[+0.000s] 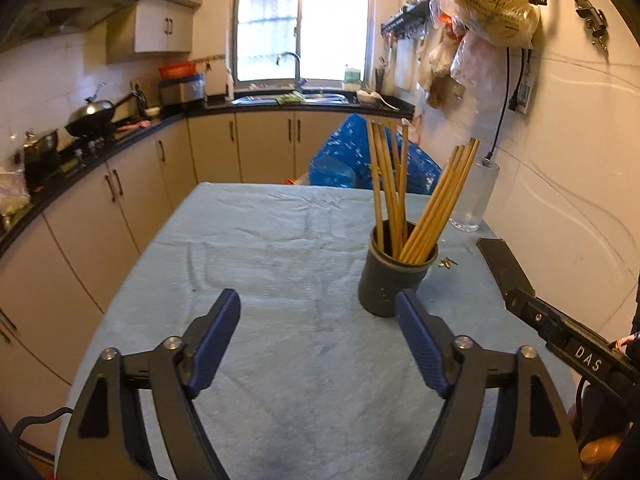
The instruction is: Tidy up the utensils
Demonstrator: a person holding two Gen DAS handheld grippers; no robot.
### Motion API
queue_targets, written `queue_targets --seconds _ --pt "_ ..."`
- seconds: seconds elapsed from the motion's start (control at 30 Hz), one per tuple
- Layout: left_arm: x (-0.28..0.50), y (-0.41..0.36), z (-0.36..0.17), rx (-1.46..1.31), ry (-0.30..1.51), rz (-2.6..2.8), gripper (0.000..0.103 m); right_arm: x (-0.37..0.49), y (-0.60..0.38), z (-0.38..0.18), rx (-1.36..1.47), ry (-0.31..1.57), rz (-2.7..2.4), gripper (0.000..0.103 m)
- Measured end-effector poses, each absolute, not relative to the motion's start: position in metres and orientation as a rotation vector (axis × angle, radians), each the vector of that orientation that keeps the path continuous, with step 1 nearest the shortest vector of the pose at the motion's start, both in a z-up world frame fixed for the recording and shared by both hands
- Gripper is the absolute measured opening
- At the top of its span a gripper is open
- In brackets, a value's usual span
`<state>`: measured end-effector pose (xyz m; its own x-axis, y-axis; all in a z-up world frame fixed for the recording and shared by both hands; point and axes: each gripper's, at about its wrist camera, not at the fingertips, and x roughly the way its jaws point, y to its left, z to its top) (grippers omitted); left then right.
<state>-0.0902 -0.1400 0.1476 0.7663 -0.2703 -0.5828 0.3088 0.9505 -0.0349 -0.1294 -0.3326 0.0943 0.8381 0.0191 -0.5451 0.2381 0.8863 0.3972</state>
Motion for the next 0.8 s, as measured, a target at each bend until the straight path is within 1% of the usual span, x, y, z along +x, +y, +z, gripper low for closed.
queue_targets --seconds 0.1,0.2,0.63,0.8 --pt "-0.101 -0.136 0.15 0.075 0.604 -0.3 0.085 -0.135 -0.32 0.096 0.441 0.572 -0.127 0.06" --pt "-0.11 -0.132 0.151 0.08 0.605 -0.304 0.085 -0.141 -0.31 0.097 0.424 0.573 -0.129 0.062" --pt "-0.147 -0.109 0.161 0.069 0.565 -0.291 0.086 -0.175 -0.283 0.111 0.364 0.548 -0.166 0.065" --pt "-0.169 -0.097 0.169 0.079 0.462 -0.214 0.098 -0.189 -0.27 0.119 0.319 0.523 -0.178 0.066"
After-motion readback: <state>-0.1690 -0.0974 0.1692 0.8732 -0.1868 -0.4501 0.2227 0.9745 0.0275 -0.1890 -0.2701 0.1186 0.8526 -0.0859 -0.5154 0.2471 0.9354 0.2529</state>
